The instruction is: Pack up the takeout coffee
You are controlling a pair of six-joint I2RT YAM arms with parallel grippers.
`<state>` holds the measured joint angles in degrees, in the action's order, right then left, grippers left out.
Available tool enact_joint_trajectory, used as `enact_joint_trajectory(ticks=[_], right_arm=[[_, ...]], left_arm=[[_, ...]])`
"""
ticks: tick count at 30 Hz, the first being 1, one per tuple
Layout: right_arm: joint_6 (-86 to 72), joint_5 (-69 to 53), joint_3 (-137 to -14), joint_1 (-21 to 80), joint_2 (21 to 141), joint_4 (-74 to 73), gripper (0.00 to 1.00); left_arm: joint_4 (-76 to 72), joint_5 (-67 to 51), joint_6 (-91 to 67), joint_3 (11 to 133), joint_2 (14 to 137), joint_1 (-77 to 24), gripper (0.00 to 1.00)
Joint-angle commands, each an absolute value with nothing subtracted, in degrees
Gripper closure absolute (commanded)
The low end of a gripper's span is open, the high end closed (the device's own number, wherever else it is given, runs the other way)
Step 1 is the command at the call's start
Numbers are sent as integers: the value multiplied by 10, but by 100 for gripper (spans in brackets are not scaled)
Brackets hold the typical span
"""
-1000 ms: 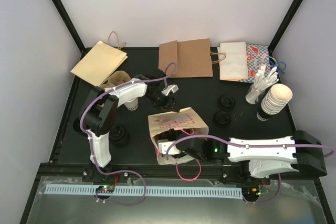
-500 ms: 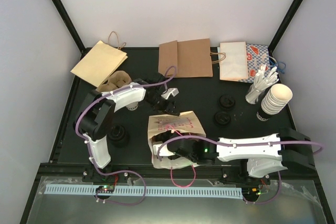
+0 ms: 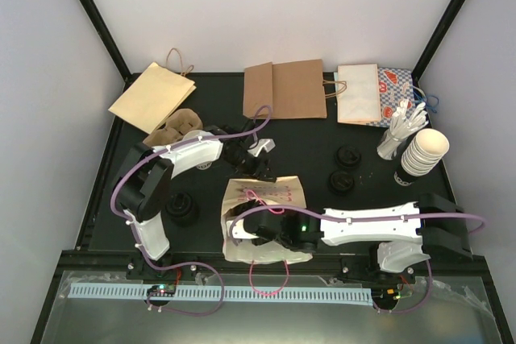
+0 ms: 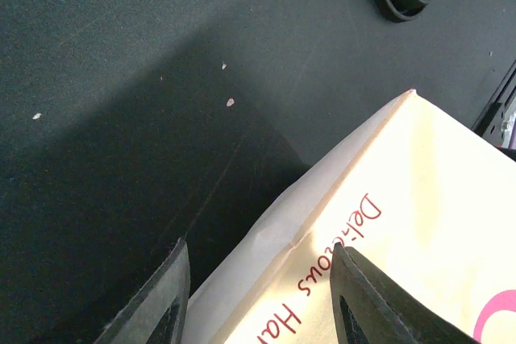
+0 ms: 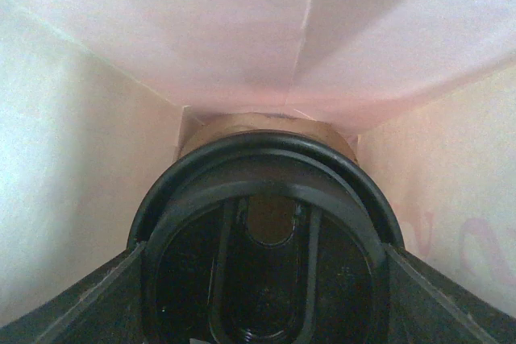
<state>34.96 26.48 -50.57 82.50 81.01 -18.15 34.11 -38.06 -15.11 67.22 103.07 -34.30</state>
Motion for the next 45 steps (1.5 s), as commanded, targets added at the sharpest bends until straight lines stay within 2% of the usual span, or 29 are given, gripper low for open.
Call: enact_joint_trajectory(ticks=[1,11,16,21,26,32,39,45], right_arm=[[327,280,-528,824,823,-240,47],[261,240,-590,824,818,-371,47],[236,198,-594,822,799,-408,47],[221,161,-586,810,779,-409,47],[217,103,-588,770,775,-414,47],[229,38,-617,714,793,-440,47],[238,-34,-642,650,831,-466,47],[238,-99,-680,596,882,-494,46]], left_arm=[[348,-387,-166,668,1005,-352,51],[324,-405,-205,671,1003,-375,48],[307,-390,-219,683,1000,-374,31],[342,-357,-205,762,1012,-350,13],[406,-332,-179,866,1034,-316,2],[431,-319,-172,900,1016,-269,1],[436,-293,-166,861,910,-207,1],[443,-297,-158,816,821,-199,1]])
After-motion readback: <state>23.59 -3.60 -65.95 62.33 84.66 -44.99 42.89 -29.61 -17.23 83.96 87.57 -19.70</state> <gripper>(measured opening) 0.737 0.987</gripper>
